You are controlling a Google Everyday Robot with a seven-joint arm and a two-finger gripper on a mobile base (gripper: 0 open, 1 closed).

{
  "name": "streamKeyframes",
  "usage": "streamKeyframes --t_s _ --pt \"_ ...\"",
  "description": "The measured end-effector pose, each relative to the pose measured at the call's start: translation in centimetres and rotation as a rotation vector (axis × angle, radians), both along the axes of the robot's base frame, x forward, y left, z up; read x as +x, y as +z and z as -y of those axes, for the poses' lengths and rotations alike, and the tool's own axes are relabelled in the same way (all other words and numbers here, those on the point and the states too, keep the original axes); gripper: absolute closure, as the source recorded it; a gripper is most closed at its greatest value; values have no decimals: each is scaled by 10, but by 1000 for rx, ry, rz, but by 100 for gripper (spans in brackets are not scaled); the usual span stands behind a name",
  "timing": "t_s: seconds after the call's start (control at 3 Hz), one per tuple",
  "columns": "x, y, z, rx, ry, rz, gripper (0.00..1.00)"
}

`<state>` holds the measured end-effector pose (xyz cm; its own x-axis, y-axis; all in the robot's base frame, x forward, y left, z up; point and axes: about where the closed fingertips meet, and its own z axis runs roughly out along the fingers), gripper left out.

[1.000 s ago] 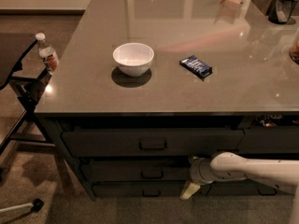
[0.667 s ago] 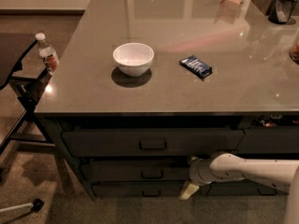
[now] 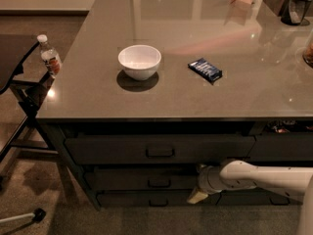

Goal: Open middle drawer

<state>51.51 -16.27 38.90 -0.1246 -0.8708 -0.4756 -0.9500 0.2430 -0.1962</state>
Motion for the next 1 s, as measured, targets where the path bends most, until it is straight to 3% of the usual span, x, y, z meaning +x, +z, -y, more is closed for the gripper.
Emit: streamKeyframes --t_s 1.0 --pt "2 9 0 0 0 0 89"
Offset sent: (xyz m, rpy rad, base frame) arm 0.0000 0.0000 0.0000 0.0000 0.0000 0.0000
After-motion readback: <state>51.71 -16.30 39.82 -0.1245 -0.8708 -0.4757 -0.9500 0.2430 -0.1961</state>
